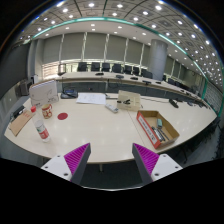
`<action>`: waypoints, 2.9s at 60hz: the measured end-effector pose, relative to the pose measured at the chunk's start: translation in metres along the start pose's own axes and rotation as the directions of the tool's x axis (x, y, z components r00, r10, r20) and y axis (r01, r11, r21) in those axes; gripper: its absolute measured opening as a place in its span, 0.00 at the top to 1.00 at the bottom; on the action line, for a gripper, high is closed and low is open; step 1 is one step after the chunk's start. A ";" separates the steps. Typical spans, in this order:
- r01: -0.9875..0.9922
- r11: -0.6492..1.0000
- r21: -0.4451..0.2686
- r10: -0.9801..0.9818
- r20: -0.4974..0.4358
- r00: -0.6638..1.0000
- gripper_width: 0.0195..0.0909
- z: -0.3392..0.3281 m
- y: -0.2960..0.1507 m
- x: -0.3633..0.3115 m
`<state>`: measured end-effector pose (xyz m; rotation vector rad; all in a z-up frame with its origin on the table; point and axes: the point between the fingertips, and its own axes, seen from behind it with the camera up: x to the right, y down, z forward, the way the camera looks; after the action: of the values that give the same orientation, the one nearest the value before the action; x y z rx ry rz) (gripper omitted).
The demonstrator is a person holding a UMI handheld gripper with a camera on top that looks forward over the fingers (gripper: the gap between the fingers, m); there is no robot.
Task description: Pour water
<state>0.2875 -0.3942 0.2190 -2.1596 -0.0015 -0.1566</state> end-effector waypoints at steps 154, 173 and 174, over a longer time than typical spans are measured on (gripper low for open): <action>0.932 -0.325 -0.161 -0.762 -0.539 -0.359 0.75 0.362 -0.246 -0.409; 0.977 0.149 0.153 -0.886 -0.417 0.201 0.75 0.343 -0.251 -0.413; 0.964 0.197 0.178 -0.882 -0.397 0.253 0.74 0.341 -0.251 -0.413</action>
<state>-0.0993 0.0523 0.1917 -1.3947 -1.1992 -1.0240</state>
